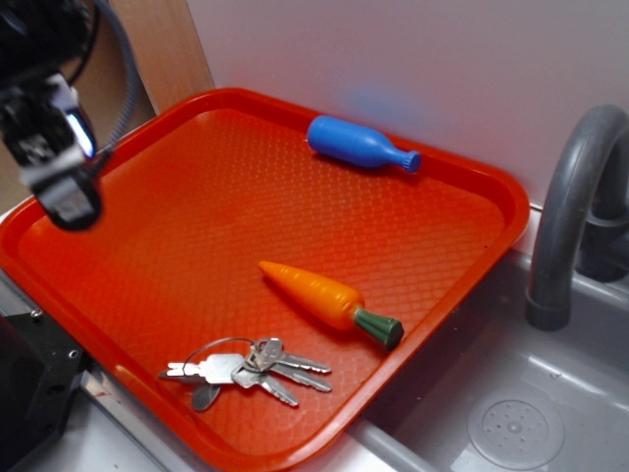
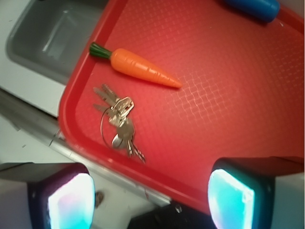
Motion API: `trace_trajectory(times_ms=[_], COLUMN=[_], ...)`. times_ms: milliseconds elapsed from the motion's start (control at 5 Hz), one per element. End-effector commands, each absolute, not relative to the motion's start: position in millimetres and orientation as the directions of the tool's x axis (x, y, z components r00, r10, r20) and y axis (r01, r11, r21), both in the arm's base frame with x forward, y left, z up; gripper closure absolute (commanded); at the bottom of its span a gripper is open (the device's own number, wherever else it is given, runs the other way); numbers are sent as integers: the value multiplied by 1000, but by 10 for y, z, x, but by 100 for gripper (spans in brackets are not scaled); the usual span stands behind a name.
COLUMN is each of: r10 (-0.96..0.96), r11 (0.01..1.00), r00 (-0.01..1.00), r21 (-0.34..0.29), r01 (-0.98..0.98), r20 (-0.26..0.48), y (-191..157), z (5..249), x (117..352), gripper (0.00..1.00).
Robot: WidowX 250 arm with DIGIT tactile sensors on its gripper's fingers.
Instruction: Grab the silver keys.
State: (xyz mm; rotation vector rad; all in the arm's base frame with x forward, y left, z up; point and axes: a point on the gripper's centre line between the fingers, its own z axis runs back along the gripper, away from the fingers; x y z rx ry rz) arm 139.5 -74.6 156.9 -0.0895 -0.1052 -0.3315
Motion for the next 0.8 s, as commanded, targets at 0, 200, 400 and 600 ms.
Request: trace_trajectory(times_ms=[0,200,400,600], r10=[-324,-324,-324,-429], r11=[939,939,939,899], r00=[935,935,935,891], r21=[-70,-70,-70,-25], r01=[336,336,336,436], r20=[148,148,148,147], y=[-861,-861,-861,-1224], z=[1460,1460,1460,1335], x=[1417,1417,1417,1174], gripper=[0,0,0,0])
